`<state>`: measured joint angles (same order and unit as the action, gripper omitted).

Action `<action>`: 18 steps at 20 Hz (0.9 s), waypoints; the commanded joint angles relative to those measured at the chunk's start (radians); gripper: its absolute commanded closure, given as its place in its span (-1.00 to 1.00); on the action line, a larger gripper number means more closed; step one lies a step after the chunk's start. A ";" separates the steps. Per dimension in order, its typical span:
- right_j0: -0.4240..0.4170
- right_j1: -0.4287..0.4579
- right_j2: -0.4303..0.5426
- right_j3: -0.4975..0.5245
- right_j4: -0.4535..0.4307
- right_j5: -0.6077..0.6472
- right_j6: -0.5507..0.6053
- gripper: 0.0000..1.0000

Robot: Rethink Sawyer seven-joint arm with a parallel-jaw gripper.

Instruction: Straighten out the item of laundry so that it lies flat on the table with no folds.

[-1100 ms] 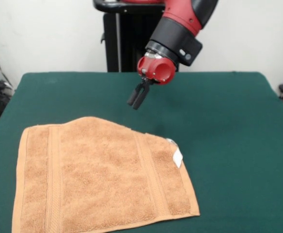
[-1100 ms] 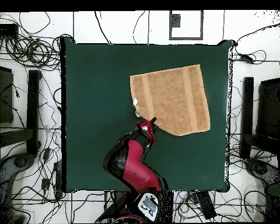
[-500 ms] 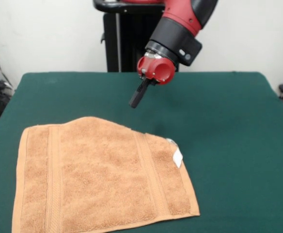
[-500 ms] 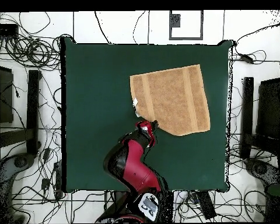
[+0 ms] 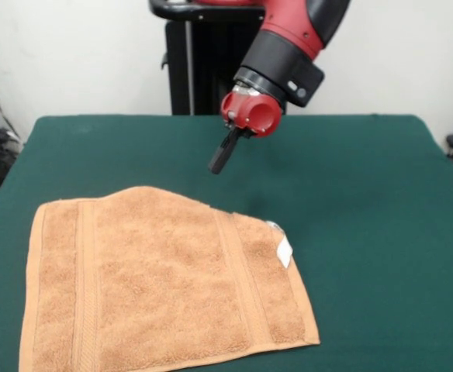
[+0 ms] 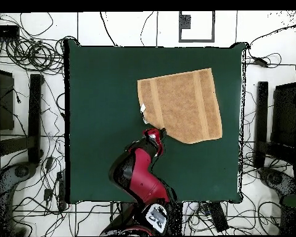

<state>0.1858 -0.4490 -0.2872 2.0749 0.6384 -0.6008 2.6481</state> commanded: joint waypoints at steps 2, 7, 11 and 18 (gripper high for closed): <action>0.004 0.046 0.156 0.054 0.059 -0.036 0.383 1.00; 0.009 0.056 0.159 0.054 0.061 -0.054 0.413 1.00; 0.005 0.055 0.160 0.056 0.046 -0.055 0.431 -1.00; 0.025 0.063 0.140 0.047 0.062 -0.050 0.424 -1.00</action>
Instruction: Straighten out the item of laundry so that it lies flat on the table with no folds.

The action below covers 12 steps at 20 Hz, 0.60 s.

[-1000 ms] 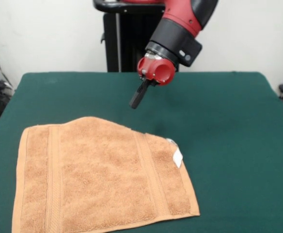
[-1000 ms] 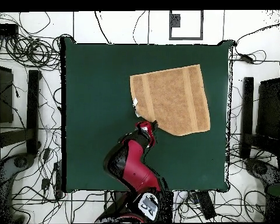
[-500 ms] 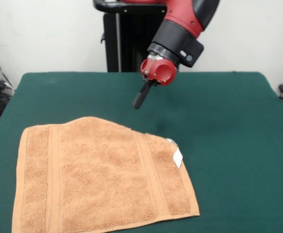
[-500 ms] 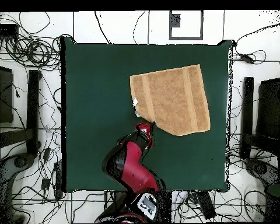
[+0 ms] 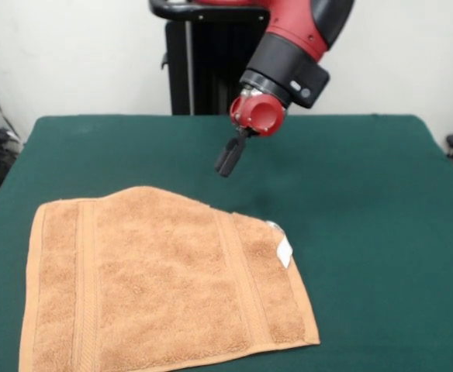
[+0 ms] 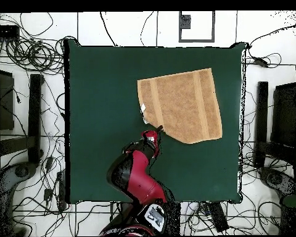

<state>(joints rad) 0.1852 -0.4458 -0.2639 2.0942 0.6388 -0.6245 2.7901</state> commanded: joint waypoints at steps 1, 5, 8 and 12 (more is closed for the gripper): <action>0.032 0.062 0.111 0.025 0.066 -0.037 0.281 -1.00; 0.029 0.065 0.116 0.031 0.072 -0.045 0.303 -1.00; 0.028 0.069 0.128 0.031 0.093 -0.054 0.336 -1.00; 0.008 0.068 0.160 0.038 0.107 -0.071 0.426 -1.00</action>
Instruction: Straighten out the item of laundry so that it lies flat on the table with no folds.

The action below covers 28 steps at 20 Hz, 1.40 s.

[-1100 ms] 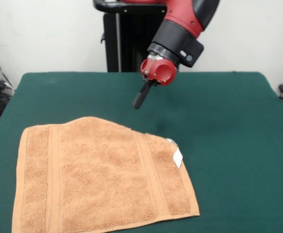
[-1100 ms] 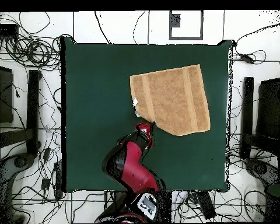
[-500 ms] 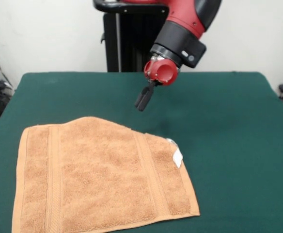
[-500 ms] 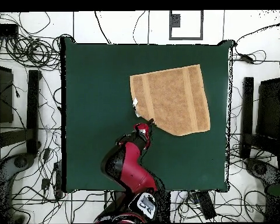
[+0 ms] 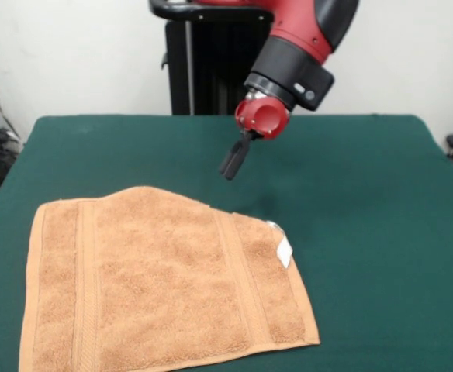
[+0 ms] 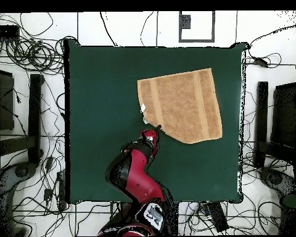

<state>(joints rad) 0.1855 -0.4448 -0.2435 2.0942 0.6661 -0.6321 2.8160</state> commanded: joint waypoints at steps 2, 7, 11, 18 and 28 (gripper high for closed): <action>-0.031 0.062 0.175 0.043 0.043 -0.052 0.456 -1.00; -0.057 0.072 0.198 0.047 0.029 -0.061 0.517 -1.00; -0.046 0.098 0.186 0.029 0.035 -0.069 0.509 -1.00; -0.056 0.142 0.176 -0.005 0.005 -0.087 0.504 -1.00; -0.079 0.152 0.167 -0.023 -0.025 -0.089 0.482 -1.00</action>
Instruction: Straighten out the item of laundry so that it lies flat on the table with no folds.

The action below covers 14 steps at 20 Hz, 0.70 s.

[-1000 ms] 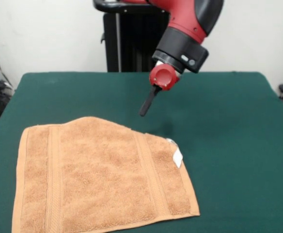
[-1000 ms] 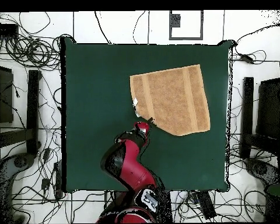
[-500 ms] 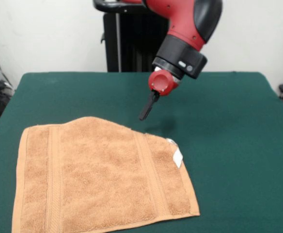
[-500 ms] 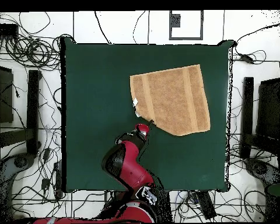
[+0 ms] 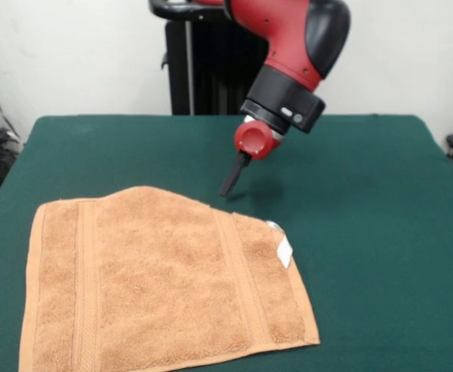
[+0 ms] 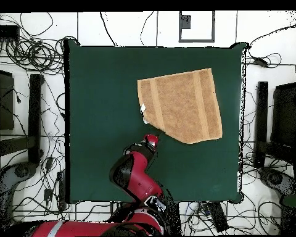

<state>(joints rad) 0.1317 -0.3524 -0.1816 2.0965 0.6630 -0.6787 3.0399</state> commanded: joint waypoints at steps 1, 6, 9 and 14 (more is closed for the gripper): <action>-0.031 0.061 0.107 -0.028 -0.028 -0.042 0.260 -1.00; -0.040 0.054 0.108 -0.026 -0.033 -0.039 0.262 -1.00; -0.043 0.047 0.110 -0.025 -0.030 -0.032 0.254 -1.00; -0.052 0.049 0.113 -0.043 -0.017 -0.017 0.230 -1.00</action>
<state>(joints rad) 0.0757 -0.3417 -0.1817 2.0964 0.6436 -0.6787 3.0399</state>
